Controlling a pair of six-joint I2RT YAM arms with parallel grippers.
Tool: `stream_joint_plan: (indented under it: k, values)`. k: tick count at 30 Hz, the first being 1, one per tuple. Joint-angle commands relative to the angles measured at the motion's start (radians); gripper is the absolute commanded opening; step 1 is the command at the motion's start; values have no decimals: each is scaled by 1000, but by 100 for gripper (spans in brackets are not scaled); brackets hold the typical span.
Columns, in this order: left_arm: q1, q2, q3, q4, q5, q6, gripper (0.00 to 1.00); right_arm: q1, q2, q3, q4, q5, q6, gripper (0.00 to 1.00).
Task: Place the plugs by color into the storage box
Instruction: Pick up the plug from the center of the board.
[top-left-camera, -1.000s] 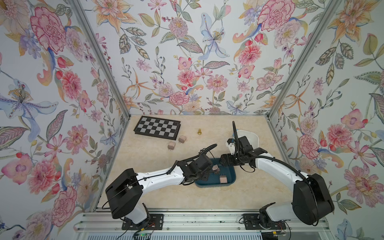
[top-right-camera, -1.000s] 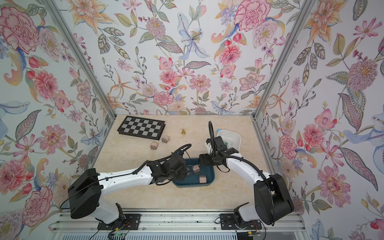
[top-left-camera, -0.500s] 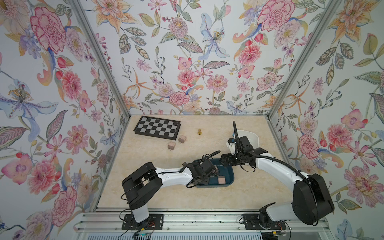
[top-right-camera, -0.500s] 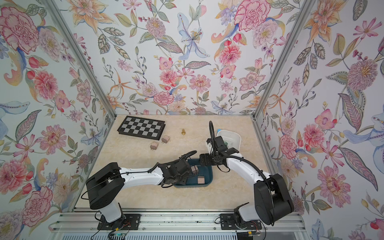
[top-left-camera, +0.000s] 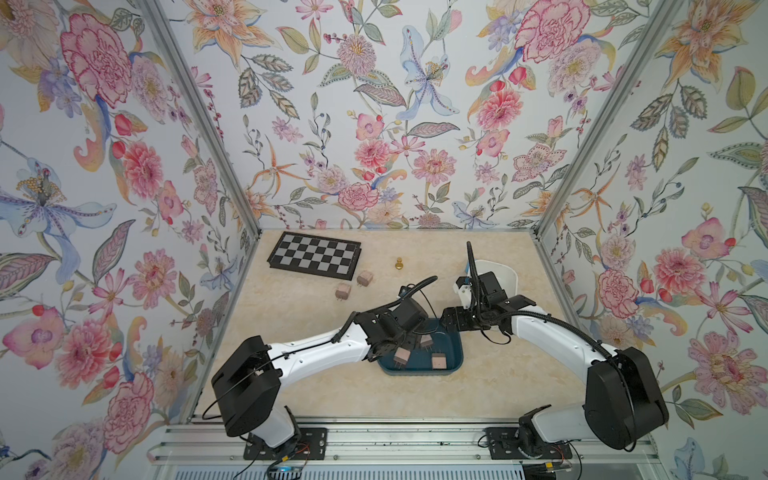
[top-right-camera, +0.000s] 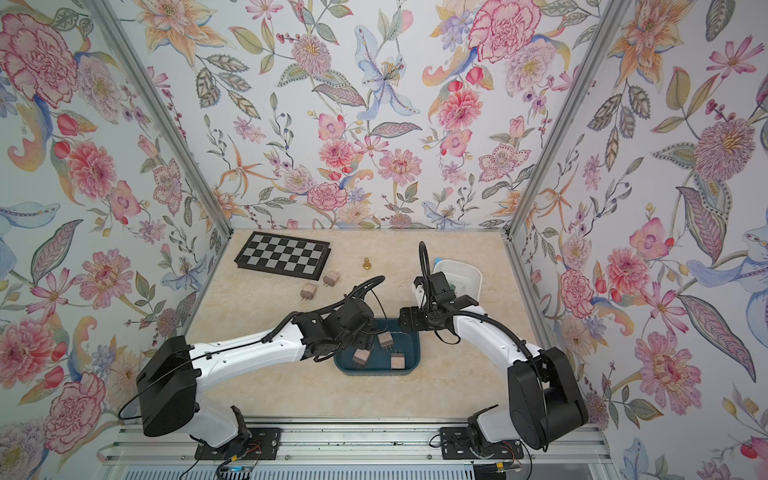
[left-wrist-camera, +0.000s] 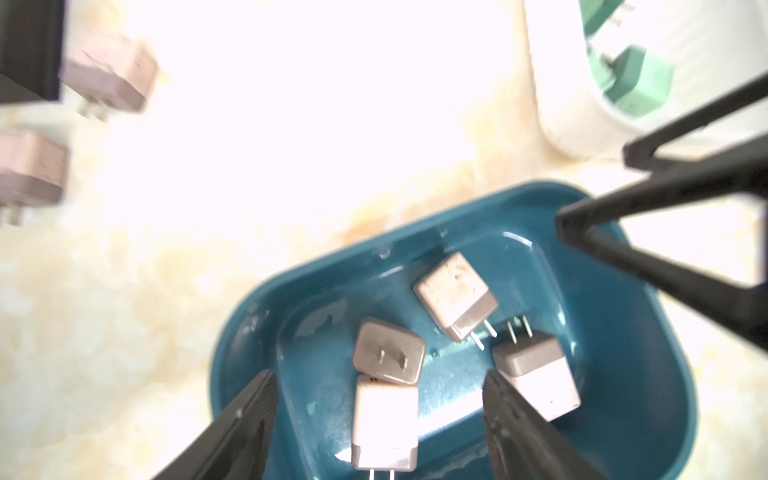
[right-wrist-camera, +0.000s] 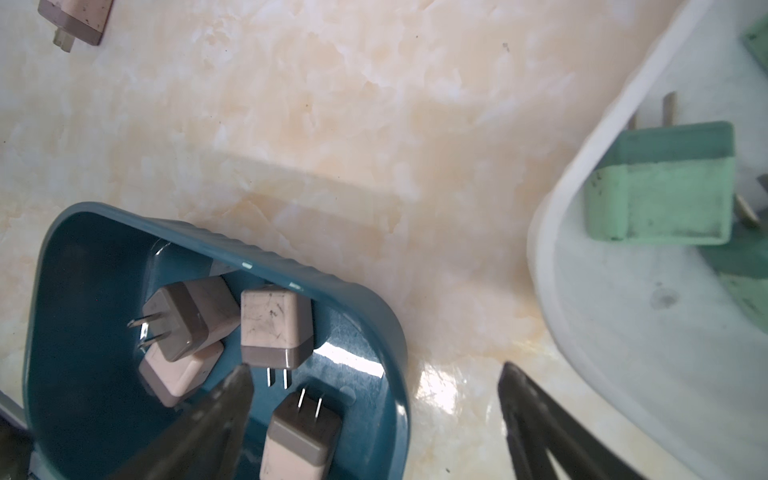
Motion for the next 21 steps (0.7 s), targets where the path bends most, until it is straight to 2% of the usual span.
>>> stream_joint_plan:
  k: [1, 6, 11, 14, 21]
  values:
    - [115, -40, 11, -89, -76, 90, 79, 1, 6, 6, -2, 1, -15, 94]
    - [323, -46, -7, -66, -117, 210, 82, 31, 8, 1, 3, 4, -1, 94]
    - [507, 19, -26, 53, -27, 289, 88, 56, 20, -5, 10, 10, 15, 94]
    - [569, 102, -12, 112, 17, 321, 91, 69, 21, -8, 11, 13, 23, 93]
    - [627, 268, 44, 203, 89, 365, 92, 89, 28, -11, 12, 16, 37, 93]
